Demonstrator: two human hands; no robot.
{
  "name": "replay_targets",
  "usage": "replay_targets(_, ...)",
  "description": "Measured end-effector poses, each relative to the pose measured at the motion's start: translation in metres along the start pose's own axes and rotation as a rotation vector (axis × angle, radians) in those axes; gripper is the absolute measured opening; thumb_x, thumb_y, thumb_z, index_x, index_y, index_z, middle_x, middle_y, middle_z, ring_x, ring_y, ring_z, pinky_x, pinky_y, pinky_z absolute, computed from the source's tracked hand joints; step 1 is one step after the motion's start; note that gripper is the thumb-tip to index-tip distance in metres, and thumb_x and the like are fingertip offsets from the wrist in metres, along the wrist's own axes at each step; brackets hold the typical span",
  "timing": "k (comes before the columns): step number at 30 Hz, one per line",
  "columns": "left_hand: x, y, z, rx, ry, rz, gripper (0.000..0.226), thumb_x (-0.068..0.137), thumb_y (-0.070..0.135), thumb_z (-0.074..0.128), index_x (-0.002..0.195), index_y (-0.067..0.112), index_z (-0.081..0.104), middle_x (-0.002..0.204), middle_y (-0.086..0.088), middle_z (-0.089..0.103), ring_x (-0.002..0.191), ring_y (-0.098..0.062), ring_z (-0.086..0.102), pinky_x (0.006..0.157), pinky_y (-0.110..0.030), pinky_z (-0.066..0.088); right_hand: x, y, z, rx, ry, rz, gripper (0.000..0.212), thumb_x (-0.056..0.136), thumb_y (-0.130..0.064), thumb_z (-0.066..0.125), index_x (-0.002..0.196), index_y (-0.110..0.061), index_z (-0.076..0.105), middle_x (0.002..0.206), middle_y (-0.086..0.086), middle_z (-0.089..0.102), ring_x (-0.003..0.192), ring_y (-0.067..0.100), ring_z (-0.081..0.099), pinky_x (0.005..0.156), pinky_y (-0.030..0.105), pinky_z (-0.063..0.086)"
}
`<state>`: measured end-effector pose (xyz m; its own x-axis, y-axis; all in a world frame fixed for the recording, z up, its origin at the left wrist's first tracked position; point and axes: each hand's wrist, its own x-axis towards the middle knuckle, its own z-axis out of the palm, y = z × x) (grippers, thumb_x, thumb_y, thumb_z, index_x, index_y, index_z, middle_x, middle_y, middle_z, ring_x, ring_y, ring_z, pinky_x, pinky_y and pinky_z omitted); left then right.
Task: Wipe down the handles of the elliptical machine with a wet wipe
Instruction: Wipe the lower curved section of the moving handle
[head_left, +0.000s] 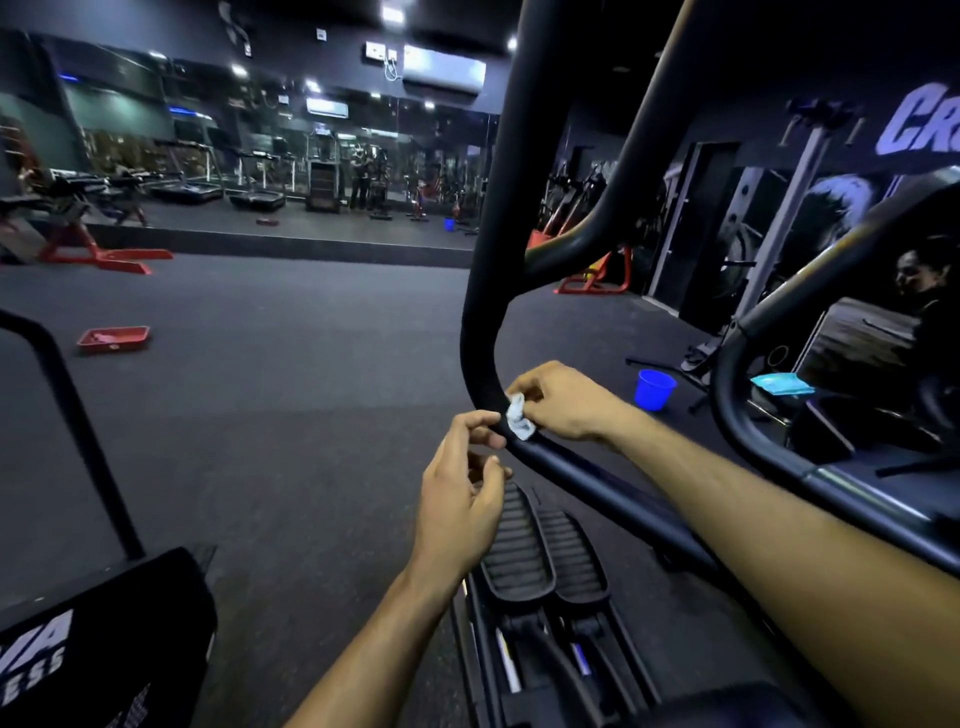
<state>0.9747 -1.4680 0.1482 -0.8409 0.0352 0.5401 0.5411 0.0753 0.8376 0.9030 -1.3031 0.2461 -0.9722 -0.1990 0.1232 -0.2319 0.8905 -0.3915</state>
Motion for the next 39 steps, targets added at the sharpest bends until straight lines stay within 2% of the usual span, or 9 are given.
replay_targets(4,0.001,-0.007,-0.004,-0.026,0.037,-0.015,0.047,0.094,-0.008,0.052,0.119,0.031,0.058,0.104,0.003,0.065,0.086,-0.02,0.071,0.074,-0.018,0.051,-0.016,0.018,-0.014,0.308,-0.278,0.043,0.032,0.088,-0.029,0.054,0.107,-0.017,0.076,0.097,0.001,0.074,0.084,0.02,0.06,0.085,0.038,0.05)
replay_targets(7,-0.002,-0.007,0.001,-0.026,0.021,-0.022,0.045,0.094,-0.009,0.051,0.119,0.028,0.059,0.103,0.002,0.065,0.085,-0.02,0.071,0.074,-0.016,0.051,-0.019,0.025,-0.006,0.116,-0.123,-0.048,0.021,0.098,-0.023,0.06,0.111,-0.026,0.076,0.103,-0.007,0.077,0.098,0.014,0.071,0.094,0.041,0.054)
replay_targets(10,-0.003,-0.007,0.008,-0.021,-0.005,-0.009,0.045,0.094,-0.006,0.053,0.119,0.031,0.059,0.102,0.009,0.064,0.089,-0.022,0.07,0.076,-0.024,0.055,-0.02,0.024,0.006,0.126,0.033,-0.005,0.019,0.096,-0.014,0.064,0.1,-0.024,0.08,0.092,-0.007,0.078,0.087,0.009,0.07,0.087,0.038,0.056)
replay_targets(17,-0.004,-0.011,0.006,0.025,0.005,0.008,0.046,0.095,-0.006,0.053,0.117,0.035,0.058,0.102,0.009,0.065,0.086,-0.021,0.072,0.075,-0.032,0.058,-0.05,0.022,-0.029,-0.078,-0.229,-0.087,0.021,0.103,-0.025,0.055,0.106,-0.019,0.074,0.099,-0.005,0.075,0.091,0.015,0.067,0.086,0.034,0.05)
replay_targets(20,-0.002,-0.01,0.012,0.038,0.034,-0.006,0.04,0.095,-0.002,0.054,0.117,0.032,0.059,0.101,0.01,0.066,0.087,-0.021,0.072,0.075,-0.037,0.058,-0.049,0.018,-0.013,-0.097,-0.116,-0.098,0.024,0.105,-0.023,0.051,0.113,-0.018,0.073,0.107,-0.002,0.073,0.097,0.018,0.065,0.087,0.033,0.048)
replay_targets(27,-0.005,-0.002,0.03,0.049,-0.023,0.066,0.036,0.095,-0.001,0.055,0.115,0.029,0.061,0.102,0.008,0.067,0.085,-0.024,0.071,0.077,-0.048,0.058,-0.072,0.051,-0.017,0.072,-0.136,-0.004,0.02,0.097,-0.012,0.06,0.093,-0.021,0.078,0.081,-0.003,0.075,0.068,0.0,0.056,0.069,0.026,0.046)
replay_targets(31,-0.005,-0.004,0.042,0.044,0.017,0.11,0.034,0.095,-0.002,0.055,0.115,0.024,0.063,0.102,0.003,0.066,0.089,-0.022,0.069,0.077,-0.047,0.059,-0.07,0.044,-0.007,0.173,0.046,-0.04,0.012,0.095,-0.023,0.07,0.095,-0.025,0.081,0.083,-0.014,0.076,0.071,-0.009,0.06,0.069,0.017,0.047)
replay_targets(35,-0.006,0.001,0.049,0.087,0.016,0.204,0.033,0.094,-0.008,0.056,0.117,0.015,0.064,0.104,0.0,0.064,0.096,-0.017,0.065,0.073,-0.023,0.054,-0.096,0.064,-0.021,0.257,-0.058,0.031,0.011,0.094,-0.015,0.071,0.094,-0.021,0.08,0.078,-0.012,0.075,0.067,-0.007,0.057,0.068,0.017,0.044)
replay_targets(39,-0.004,0.004,0.058,0.163,0.061,0.3,0.03,0.093,-0.008,0.056,0.115,0.009,0.065,0.107,-0.001,0.062,0.097,-0.015,0.064,0.084,-0.035,0.055,-0.111,0.07,-0.021,0.349,-0.03,0.034,0.009,0.094,-0.023,0.072,0.095,-0.021,0.08,0.09,-0.003,0.079,0.078,0.0,0.062,0.078,0.024,0.049)
